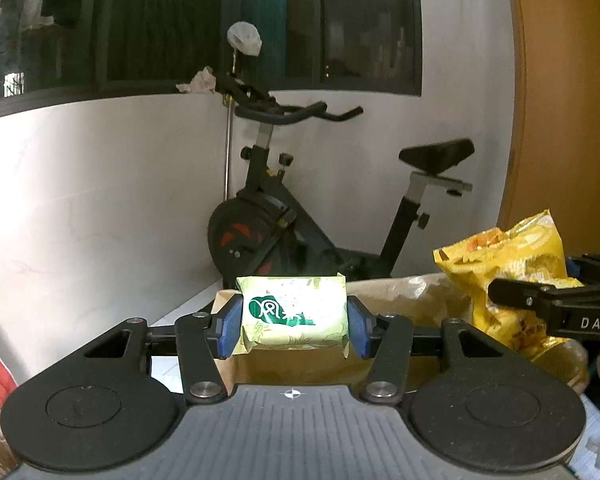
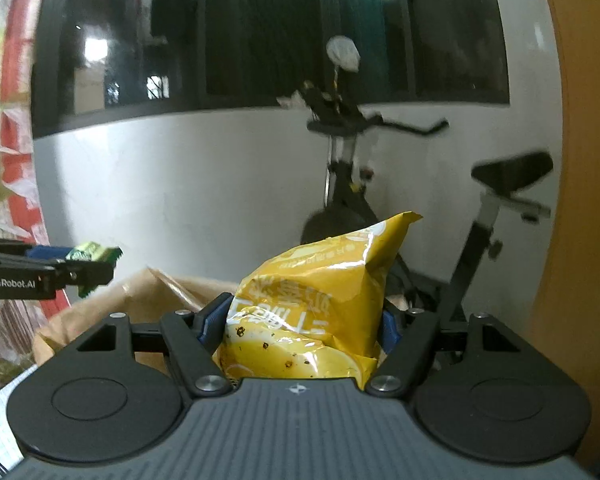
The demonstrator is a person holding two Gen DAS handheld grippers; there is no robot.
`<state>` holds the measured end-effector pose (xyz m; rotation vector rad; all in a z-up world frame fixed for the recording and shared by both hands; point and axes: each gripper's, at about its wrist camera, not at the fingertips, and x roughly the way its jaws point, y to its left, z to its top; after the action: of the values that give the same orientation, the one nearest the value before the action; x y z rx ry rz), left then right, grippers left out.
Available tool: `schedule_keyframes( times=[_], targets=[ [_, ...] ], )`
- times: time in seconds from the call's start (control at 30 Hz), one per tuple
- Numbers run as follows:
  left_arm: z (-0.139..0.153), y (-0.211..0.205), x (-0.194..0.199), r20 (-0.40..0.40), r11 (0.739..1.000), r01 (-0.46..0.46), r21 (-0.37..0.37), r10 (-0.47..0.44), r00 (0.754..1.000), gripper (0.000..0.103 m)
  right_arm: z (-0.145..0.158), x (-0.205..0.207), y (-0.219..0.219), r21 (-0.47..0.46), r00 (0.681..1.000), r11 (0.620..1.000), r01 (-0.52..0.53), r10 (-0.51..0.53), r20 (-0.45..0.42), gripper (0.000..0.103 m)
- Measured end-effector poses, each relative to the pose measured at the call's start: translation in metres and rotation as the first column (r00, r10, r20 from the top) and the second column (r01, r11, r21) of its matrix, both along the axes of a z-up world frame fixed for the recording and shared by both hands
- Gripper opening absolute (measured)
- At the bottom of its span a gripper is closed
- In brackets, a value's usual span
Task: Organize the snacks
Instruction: 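Carry the yellow bag and pineapple-cake packet over the box with both grippers, then open both grippers to drop the snacks into the paper-lined box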
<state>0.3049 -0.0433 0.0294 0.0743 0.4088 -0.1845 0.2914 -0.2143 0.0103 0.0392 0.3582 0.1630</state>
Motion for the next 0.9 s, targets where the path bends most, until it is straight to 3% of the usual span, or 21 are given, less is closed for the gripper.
schedule_keyframes(
  times=[0.23, 0.37, 0.53, 0.63, 0.9],
  targets=[
    [-0.013, -0.002, 0.013, -0.043, 0.999, 0.013, 0.038, -0.012, 0.999, 0.058, -0.017, 0.002, -0.004, -0.023, 0.996, 0.999, 0.031, -0.032, -0.083, 0.073],
    [-0.021, 0.003, 0.017, -0.068, 0.999, -0.004, 0.045, 0.007, 0.998, 0.064, -0.021, 0.001, -0.008, -0.011, 0.993, 0.999, 0.047, -0.048, -0.107, 0.076],
    [-0.02, 0.013, 0.014, -0.079, 1.0, 0.0, 0.006, 0.001, 0.997, 0.073, -0.014, -0.003, -0.004, -0.023, 0.994, 0.999, 0.043, -0.045, -0.095, 0.085],
    [-0.015, 0.016, 0.008, -0.067, 1.0, 0.002, -0.001, -0.002, 0.998, 0.078, -0.012, -0.007, -0.001, -0.032, 0.996, 0.999, 0.034, -0.037, -0.086, 0.086],
    [-0.006, 0.025, -0.017, -0.045, 0.999, 0.009, -0.041, -0.01, 0.999, 0.078, -0.005, -0.03, 0.001, -0.024, 0.998, 1.0, 0.017, -0.019, -0.057, 0.086]
  ],
)
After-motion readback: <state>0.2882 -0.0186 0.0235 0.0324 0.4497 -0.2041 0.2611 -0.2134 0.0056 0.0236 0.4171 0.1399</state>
